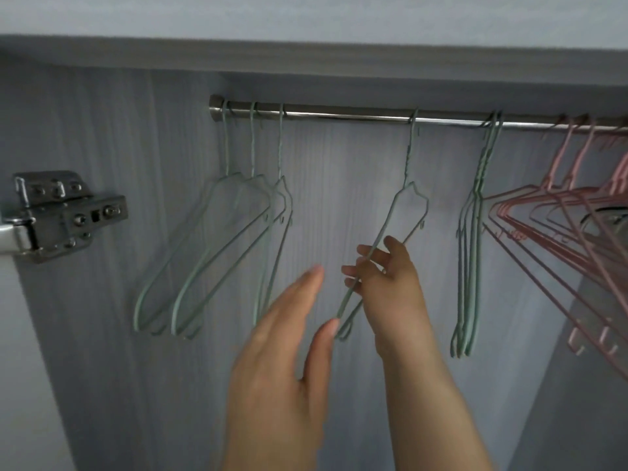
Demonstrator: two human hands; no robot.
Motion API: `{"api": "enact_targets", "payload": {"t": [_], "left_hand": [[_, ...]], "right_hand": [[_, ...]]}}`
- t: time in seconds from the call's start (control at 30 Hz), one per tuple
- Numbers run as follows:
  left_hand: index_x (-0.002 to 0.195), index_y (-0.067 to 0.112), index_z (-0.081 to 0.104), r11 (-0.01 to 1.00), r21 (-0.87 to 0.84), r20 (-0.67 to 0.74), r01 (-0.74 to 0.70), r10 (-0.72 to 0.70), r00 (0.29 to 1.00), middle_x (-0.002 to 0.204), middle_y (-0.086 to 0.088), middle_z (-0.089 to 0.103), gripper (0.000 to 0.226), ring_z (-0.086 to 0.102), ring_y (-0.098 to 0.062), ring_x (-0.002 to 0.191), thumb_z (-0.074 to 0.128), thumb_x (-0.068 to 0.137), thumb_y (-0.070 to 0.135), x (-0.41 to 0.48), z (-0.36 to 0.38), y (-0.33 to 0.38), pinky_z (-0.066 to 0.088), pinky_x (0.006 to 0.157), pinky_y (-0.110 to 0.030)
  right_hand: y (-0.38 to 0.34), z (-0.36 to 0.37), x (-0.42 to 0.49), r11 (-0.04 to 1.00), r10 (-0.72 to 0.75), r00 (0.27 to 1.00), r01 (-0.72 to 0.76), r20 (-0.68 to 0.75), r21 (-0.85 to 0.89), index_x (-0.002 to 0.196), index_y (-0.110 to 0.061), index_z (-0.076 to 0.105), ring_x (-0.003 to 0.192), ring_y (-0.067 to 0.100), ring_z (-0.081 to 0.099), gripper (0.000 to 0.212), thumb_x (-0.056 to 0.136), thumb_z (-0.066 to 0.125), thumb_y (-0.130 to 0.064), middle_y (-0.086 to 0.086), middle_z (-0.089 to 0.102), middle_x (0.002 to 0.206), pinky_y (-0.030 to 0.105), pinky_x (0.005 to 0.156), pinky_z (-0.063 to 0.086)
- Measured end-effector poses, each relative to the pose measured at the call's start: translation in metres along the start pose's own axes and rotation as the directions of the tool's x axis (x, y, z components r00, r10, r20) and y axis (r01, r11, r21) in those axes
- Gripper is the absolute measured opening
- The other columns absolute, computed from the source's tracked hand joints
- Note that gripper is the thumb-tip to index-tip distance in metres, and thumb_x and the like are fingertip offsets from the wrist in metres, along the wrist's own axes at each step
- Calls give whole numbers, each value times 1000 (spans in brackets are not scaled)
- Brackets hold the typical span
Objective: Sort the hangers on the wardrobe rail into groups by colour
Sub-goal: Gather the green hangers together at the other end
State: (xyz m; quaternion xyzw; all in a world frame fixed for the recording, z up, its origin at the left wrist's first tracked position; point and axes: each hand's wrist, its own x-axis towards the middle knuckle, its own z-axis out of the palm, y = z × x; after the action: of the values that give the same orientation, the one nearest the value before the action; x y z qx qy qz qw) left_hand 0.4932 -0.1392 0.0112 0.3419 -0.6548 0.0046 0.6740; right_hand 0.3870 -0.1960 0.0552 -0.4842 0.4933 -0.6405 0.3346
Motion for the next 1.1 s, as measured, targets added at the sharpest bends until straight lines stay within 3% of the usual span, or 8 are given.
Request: {"api": "enact_targets", "payload": {"t": [0.07,0.17,0.27,0.53,0.77,0.9,1.0,1.1], "left_hand": [[119,51,44,974,-51,140,223,-214,967,109,46,49,39,46,18,110,57,82,44,0,7,-6,38,90,-2],[106,45,56,929,-87,185,359,-339,922,97,34,57,30,54,21,91,59,81,29,0,14,-21,45,81,-3],[97,26,68,926,-84,199,369,-347,916,84,21,70,23,63,12,79,62,82,10,0,14,-28,42,70,1],[72,49,65,925,-78,100,372,-364,926,76,28,69,45,64,8,72,65,78,4,-2,6,-33,44,63,-1],[75,65,57,914,-35,48,404,-402,914,69,37,64,57,63,9,67,67,77,9,-8,-5,-29,42,59,1],[86,58,62,954,50,12,297,-298,954,69,36,65,50,59,19,72,68,78,10,-16,-5,-31,39,63,5],[106,28,62,983,176,-77,52,-39,996,102,13,64,29,56,13,92,62,77,22,-19,-3,-22,32,84,6],[99,17,68,984,111,-115,-138,151,982,109,9,68,22,59,3,93,60,79,15,-24,15,-2,37,89,-3]], "right_hand": [[1,-1,-2,994,-7,1000,4,24,105,142,-13,28,71,9,61,50,95,39,1,0,58,103,14,63,56],[2,-3,0,978,-14,998,-1,68,210,140,-10,33,64,7,63,50,93,44,4,3,61,95,13,58,56],[3,-2,3,975,-14,993,-13,118,224,140,-8,35,61,6,65,51,92,47,4,4,62,95,14,59,56],[5,21,8,978,-14,962,-44,274,202,141,-10,34,64,10,62,52,92,47,3,2,62,93,14,59,55],[3,32,2,979,28,922,-104,387,177,142,-9,32,66,11,61,52,93,45,3,2,60,95,15,62,57],[-3,29,-9,995,-28,950,55,309,-78,143,-15,28,94,11,59,54,94,49,-14,-5,50,115,21,89,51],[-17,-2,-28,863,-312,933,357,179,-357,141,-23,30,112,0,40,55,91,52,-26,-16,32,121,16,101,33],[-33,-47,-35,733,-499,866,435,22,-523,137,-23,40,120,4,38,48,90,53,-23,-16,30,123,12,98,27]]}}
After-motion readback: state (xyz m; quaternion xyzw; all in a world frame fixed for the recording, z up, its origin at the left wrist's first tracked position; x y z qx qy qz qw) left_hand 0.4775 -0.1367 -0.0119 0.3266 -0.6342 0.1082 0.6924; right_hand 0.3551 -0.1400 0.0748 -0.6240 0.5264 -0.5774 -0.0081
